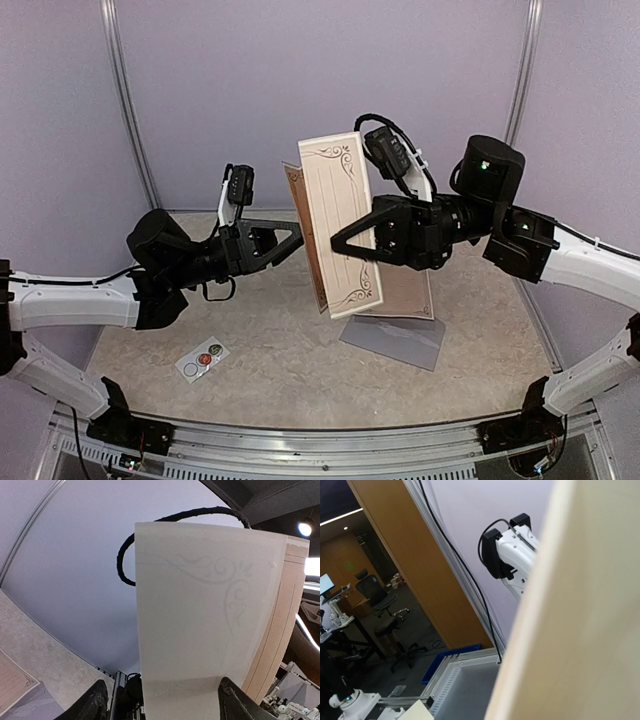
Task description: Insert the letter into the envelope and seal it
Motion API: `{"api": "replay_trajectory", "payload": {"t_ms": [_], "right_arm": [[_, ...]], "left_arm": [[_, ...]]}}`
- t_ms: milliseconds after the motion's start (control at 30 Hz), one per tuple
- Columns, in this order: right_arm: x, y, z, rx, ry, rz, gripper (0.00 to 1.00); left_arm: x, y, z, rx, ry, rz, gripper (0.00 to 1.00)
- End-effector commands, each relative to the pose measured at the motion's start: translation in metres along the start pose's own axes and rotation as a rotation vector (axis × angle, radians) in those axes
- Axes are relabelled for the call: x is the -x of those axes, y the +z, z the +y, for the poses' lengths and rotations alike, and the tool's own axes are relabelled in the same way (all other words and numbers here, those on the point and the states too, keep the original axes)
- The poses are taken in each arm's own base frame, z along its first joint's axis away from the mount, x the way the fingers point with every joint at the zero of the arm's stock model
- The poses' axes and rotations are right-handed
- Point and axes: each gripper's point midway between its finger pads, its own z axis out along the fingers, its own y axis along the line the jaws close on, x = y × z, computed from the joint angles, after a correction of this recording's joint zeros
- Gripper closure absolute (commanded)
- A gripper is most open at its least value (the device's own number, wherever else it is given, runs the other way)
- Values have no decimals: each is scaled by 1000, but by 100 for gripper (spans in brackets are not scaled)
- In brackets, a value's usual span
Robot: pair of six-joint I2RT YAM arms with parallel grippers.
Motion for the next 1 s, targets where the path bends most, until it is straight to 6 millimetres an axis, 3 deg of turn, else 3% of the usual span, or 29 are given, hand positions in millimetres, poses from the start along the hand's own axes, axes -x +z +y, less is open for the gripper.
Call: {"api": "replay_trajectory", "payload": {"t_ms": [0, 67, 200, 300, 633, 767, 833, 967], "right_arm": [[7, 0, 5, 5, -38, -12, 100], [8, -1, 6, 0, -40, -14, 100], [9, -3, 7, -15, -44, -15, 100], [6, -5, -1, -62, -32, -10, 100], [7, -6, -8, -95, -23, -23, 100], [8, -7, -9, -103, -22, -27, 100], [8, -8, -12, -124, -20, -26, 100], [7, -14, -25, -209, -1, -23, 100]], "left_arm": [[6, 3, -19, -82, 27, -13, 34], [4, 1, -20, -86, 26, -7, 29], [3, -4, -6, -24, 10, -25, 8], [5, -7, -6, -10, 8, -34, 1], [9, -6, -20, -20, 35, -9, 1], [8, -9, -9, 46, 32, -5, 1], [8, -9, 0, 101, 29, -6, 12], [11, -16, 16, 215, 29, -28, 52]]}}
